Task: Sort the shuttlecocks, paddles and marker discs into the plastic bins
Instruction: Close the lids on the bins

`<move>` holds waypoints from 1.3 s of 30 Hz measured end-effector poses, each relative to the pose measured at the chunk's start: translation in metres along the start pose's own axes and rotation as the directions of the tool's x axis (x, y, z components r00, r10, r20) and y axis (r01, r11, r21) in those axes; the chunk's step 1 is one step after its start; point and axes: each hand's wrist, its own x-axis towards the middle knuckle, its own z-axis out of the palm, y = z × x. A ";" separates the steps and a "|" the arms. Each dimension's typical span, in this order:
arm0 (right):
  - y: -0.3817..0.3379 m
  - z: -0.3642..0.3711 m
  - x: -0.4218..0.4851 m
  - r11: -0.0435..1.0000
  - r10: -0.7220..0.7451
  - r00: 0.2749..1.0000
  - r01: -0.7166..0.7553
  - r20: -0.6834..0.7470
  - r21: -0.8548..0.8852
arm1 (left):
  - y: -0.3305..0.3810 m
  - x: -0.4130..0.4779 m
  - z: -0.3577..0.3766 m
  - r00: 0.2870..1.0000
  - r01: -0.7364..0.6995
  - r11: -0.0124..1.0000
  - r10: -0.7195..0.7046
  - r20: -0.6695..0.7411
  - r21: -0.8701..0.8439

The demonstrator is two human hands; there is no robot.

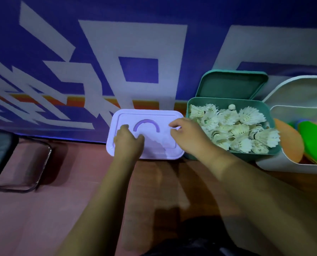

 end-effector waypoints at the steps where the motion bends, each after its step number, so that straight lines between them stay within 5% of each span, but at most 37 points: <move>1: 0.000 -0.018 0.003 0.996 0.044 0.997 -0.038 -0.067 0.087 | 0.021 -0.002 0.003 0.995 -0.006 0.998 0.012 0.102 -0.063; 6: 0.020 -0.113 0.019 0.879 0.292 0.941 -0.193 -0.173 0.436 | 0.117 -0.017 0.027 0.909 -0.105 0.969 0.185 0.373 -0.225; 11: 0.049 -0.180 0.034 0.827 0.337 0.914 -0.173 -0.224 0.535 | 0.185 -0.019 0.063 0.858 0.036 0.895 0.200 0.473 -0.444; 18: 0.087 -0.202 0.056 0.905 0.231 0.958 -0.148 -0.170 0.398 | 0.224 -0.009 0.101 0.904 0.061 0.916 0.118 0.411 -0.396; 24: 0.095 -0.209 0.070 0.979 0.168 0.975 -0.147 -0.146 0.143 | 0.224 -0.016 0.109 0.873 0.178 0.877 0.069 0.483 -0.447; 29: 0.094 -0.212 0.078 0.987 0.126 0.986 -0.114 -0.109 0.115 | 0.220 -0.022 0.106 0.880 0.202 0.879 0.031 0.475 -0.431; 34: 0.088 -0.221 0.076 0.990 0.063 0.987 -0.080 -0.147 -0.115 | 0.224 -0.034 0.100 0.893 0.198 0.868 0.032 0.448 -0.456; 39: 0.083 -0.229 0.071 0.960 0.137 0.988 -0.151 -0.076 -0.235 | 0.228 -0.053 0.098 0.889 0.176 0.871 0.059 0.454 -0.459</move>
